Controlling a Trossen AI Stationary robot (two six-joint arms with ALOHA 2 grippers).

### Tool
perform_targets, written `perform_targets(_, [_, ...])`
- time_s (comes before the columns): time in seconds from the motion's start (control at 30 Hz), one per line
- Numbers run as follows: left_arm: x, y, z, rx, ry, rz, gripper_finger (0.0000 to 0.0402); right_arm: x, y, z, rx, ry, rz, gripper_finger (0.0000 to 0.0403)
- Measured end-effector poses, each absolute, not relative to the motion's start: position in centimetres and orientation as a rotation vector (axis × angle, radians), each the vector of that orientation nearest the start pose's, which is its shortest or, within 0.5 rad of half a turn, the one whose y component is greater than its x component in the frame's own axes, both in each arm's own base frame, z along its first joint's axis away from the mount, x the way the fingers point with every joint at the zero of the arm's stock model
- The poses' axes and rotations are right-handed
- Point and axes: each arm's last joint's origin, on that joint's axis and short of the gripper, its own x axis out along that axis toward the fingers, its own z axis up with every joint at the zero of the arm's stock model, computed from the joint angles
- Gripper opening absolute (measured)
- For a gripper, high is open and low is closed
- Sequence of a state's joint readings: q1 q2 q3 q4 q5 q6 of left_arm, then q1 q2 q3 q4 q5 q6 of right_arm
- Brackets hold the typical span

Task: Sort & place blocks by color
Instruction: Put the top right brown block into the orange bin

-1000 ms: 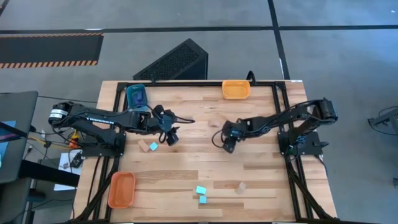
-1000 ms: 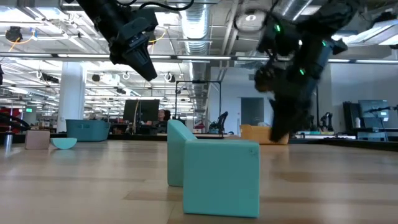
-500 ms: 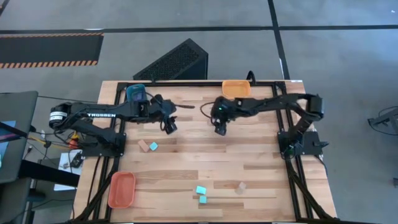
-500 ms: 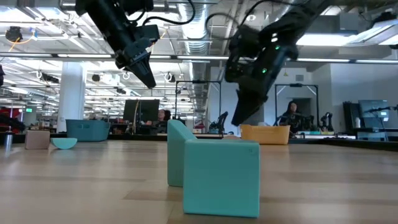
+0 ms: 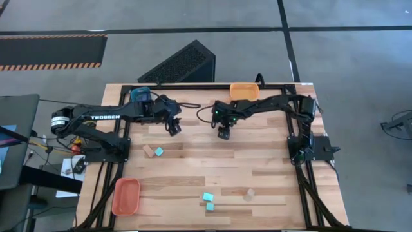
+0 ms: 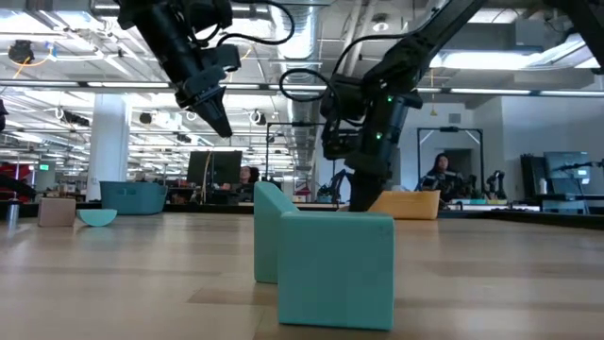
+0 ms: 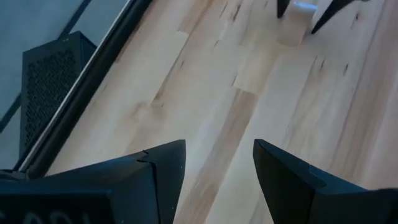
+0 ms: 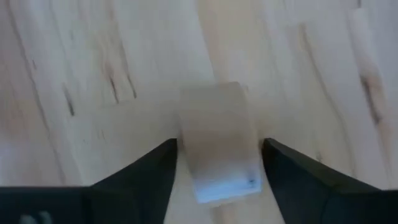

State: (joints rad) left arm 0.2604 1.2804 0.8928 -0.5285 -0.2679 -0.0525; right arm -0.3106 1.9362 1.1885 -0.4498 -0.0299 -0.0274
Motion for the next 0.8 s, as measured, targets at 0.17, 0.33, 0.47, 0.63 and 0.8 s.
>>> perform_targets(0.17, [22.9,7.4,24.4,-0.075,0.980,0.540,0.0176,35.5,-10.5,14.5,0.232,1.143,-0.236,0.0135])
perform_targets(0.33, [21.6,8.2,25.3,-0.077,0.976,0.537,0.0176,36.1,-10.3,16.5,0.357,0.995,-0.206,0.0117])
perform_targets(0.47, [20.5,8.7,26.1,-0.078,0.960,0.451,0.0176,36.7,-10.3,19.2,0.436,0.814,-0.209,0.0117])
perform_targets(0.63, [17.6,9.4,27.3,-0.210,0.935,0.412,0.0176,35.5,-8.9,23.5,0.416,0.704,-0.335,0.0117])
perform_targets(0.8, [16.5,9.6,28.4,-0.428,0.714,0.329,0.0176,33.7,-6.5,27.5,0.248,0.609,-0.464,0.0117])
